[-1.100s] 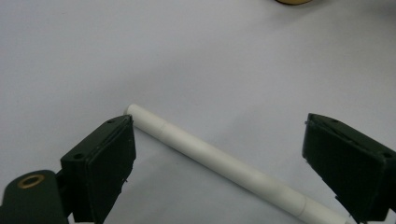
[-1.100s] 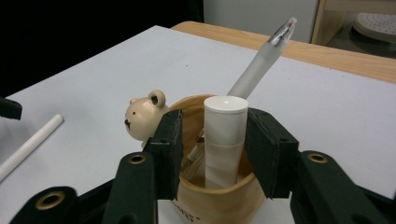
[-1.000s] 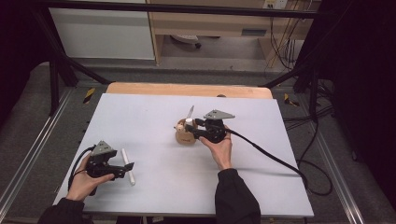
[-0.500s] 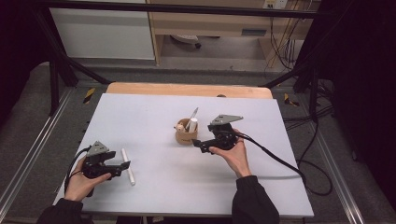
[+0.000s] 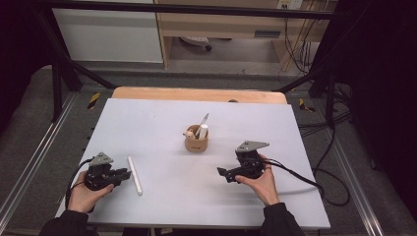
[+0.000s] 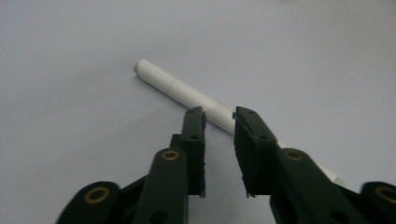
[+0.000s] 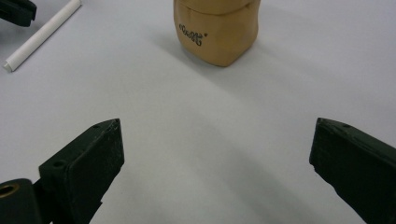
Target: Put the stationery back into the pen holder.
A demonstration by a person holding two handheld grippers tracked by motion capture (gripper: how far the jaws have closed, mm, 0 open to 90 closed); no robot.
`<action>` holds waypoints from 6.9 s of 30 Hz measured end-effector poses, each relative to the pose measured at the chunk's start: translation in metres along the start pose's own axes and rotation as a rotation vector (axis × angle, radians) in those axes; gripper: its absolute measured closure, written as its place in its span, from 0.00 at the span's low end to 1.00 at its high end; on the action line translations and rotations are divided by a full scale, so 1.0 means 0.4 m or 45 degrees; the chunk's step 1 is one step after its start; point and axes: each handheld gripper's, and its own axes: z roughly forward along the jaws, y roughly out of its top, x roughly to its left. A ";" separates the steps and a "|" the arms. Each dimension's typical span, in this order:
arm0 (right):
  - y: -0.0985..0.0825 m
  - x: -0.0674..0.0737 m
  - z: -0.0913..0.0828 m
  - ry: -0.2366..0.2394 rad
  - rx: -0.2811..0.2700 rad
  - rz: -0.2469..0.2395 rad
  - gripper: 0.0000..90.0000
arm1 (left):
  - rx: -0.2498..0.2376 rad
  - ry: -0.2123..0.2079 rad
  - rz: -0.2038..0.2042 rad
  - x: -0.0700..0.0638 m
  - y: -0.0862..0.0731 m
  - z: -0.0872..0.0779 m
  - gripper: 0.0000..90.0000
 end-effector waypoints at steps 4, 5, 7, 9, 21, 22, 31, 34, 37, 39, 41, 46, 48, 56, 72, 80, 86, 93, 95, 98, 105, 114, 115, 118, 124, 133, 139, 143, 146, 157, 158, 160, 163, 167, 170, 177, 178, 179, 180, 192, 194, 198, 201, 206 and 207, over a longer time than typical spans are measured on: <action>-0.012 -0.003 -0.003 -0.006 0.013 0.001 0.03 | 0.017 -0.030 0.012 -0.009 0.001 0.007 0.99; -0.013 -0.002 -0.003 -0.005 0.012 -0.001 0.03 | 0.020 -0.038 0.014 -0.012 0.001 0.010 0.99; -0.015 0.002 -0.006 0.008 0.007 0.001 0.03 | 0.037 -0.034 0.034 -0.016 0.002 0.016 0.99; -0.017 0.003 -0.007 0.008 0.011 -0.015 0.03 | 0.048 -0.038 0.053 -0.021 0.001 0.020 0.99; -0.016 0.003 -0.013 -0.002 0.012 -0.017 0.03 | 0.037 -0.062 0.055 -0.031 0.007 0.033 0.99; -0.016 0.003 -0.013 0.001 0.006 -0.017 0.03 | 0.038 -0.063 0.057 -0.033 0.008 0.036 0.99; -0.019 0.005 0.001 0.002 0.026 -0.015 0.03 | 0.024 -0.085 0.080 -0.048 0.020 0.048 0.99; -0.020 0.004 0.003 0.000 0.027 -0.014 0.03 | 0.012 -0.097 0.068 -0.053 0.026 0.053 0.99; -0.020 0.005 0.004 -0.005 0.028 -0.014 0.03 | 0.005 -0.106 0.062 -0.058 0.031 0.061 0.99; -0.020 0.005 0.004 -0.005 0.031 -0.014 0.03 | 0.005 -0.100 0.071 -0.061 0.035 0.065 0.99; -0.019 0.004 0.003 -0.002 0.025 -0.014 0.03 | -0.002 -0.100 0.073 -0.065 0.039 0.069 0.99; -0.017 0.004 0.000 -0.002 0.013 -0.008 0.03 | -0.023 -0.102 0.069 -0.076 0.047 0.082 0.99; -0.017 0.004 0.001 -0.001 0.014 -0.011 0.03 | -0.021 -0.091 0.079 -0.079 0.050 0.088 0.99; -0.017 0.003 0.003 0.004 0.015 -0.013 0.03 | -0.029 -0.100 0.090 -0.099 0.064 0.116 0.99; -0.012 0.010 0.011 0.008 0.016 -0.009 0.03 | -0.054 -0.139 0.144 -0.146 0.103 0.160 0.99; -0.012 0.011 0.013 -0.008 0.011 -0.001 0.03 | -0.065 -0.144 0.162 -0.135 0.095 0.120 0.99; -0.008 0.020 0.021 -0.025 0.032 -0.008 0.02 | -0.059 -0.118 0.152 -0.101 0.074 0.083 0.92; 0.016 0.056 0.048 -0.022 0.049 -0.023 0.01 | -0.094 -0.084 0.166 -0.070 0.047 0.041 0.70; 0.025 0.070 0.056 -0.021 0.043 -0.028 0.02 | -0.088 -0.068 0.179 -0.064 0.040 0.033 0.62; 0.039 0.095 0.072 -0.031 0.052 -0.041 0.03 | -0.072 -0.047 0.195 -0.056 0.031 0.023 0.51; 0.072 0.164 0.123 -0.010 0.034 -0.044 0.09 | -0.053 -0.028 0.195 -0.048 0.024 0.023 0.29; 0.099 0.257 0.202 -0.023 0.039 -0.046 0.19 | -0.047 -0.014 0.165 -0.044 0.023 0.029 0.12; 0.102 0.266 0.211 -0.033 0.043 -0.051 0.20 | -0.047 -0.015 0.165 -0.044 0.023 0.030 0.12; 0.107 0.289 0.235 -0.041 0.049 -0.049 0.26 | -0.043 -0.018 0.164 -0.044 0.023 0.031 0.12; 0.105 0.316 0.273 -0.070 0.049 -0.018 0.44 | -0.035 -0.018 0.154 -0.041 0.021 0.033 0.11; 0.105 0.339 0.317 -0.050 0.086 0.000 0.60 | -0.029 -0.023 0.154 -0.043 0.021 0.036 0.11; 0.113 0.346 0.341 -0.060 0.084 0.012 0.70 | -0.028 -0.025 0.154 -0.043 0.021 0.037 0.11; 0.109 0.350 0.350 -0.072 0.079 0.018 0.74 | -0.030 -0.024 0.153 -0.044 0.021 0.036 0.11; 0.102 0.353 0.354 -0.095 0.081 0.026 0.80 | -0.030 -0.024 0.152 -0.044 0.021 0.036 0.11; 0.095 0.363 0.352 -0.177 0.061 0.131 0.88 | -0.035 -0.021 0.148 -0.044 0.021 0.036 0.11; 0.096 0.363 0.352 -0.177 0.063 0.137 0.88 | -0.036 -0.022 0.149 -0.044 0.021 0.036 0.11; 0.097 0.360 0.351 -0.167 0.067 0.134 0.88 | -0.040 -0.024 0.149 -0.044 0.021 0.035 0.11; 0.100 0.354 0.343 -0.155 0.076 0.100 0.88 | -0.050 -0.025 0.151 -0.044 0.023 0.032 0.11; 0.111 0.336 0.319 -0.106 0.072 0.071 0.88 | -0.058 -0.030 0.162 -0.048 0.025 0.029 0.11; 0.118 0.315 0.292 -0.071 0.071 0.046 0.88 | -0.054 -0.035 0.190 -0.053 0.028 0.029 0.11; 0.129 0.255 0.216 0.053 0.120 -0.032 0.88 | -0.055 -0.061 0.276 -0.082 0.037 0.034 0.11; 0.129 0.243 0.206 0.089 0.138 -0.037 0.88 | -0.052 -0.067 0.295 -0.087 0.039 0.036 0.11; 0.127 0.232 0.196 0.108 0.143 -0.043 0.88 | -0.050 -0.070 0.315 -0.092 0.041 0.038 0.11; 0.126 0.221 0.187 0.121 0.153 -0.055 0.88 | -0.050 -0.073 0.337 -0.096 0.043 0.041 0.11; 0.101 0.138 0.098 0.319 0.259 -0.139 0.88 | -0.045 -0.097 0.700 -0.214 0.101 0.069 0.11; 0.098 0.132 0.085 0.333 0.276 -0.146 0.88 | -0.035 -0.106 0.770 -0.237 0.113 0.081 0.11; 0.093 0.124 0.065 0.351 0.299 -0.163 0.88 | -0.023 -0.111 0.894 -0.281 0.137 0.103 0.11; 0.093 0.123 0.052 0.357 0.306 -0.181 0.88 | -0.018 -0.126 0.964 -0.309 0.153 0.119 0.11; 0.094 0.123 0.041 0.375 0.309 -0.203 0.88 | 0.001 -0.145 1.089 -0.345 0.176 0.144 0.15; 0.094 0.123 0.039 0.373 0.312 -0.200 0.88 | 0.002 -0.143 1.114 -0.351 0.179 0.149 0.16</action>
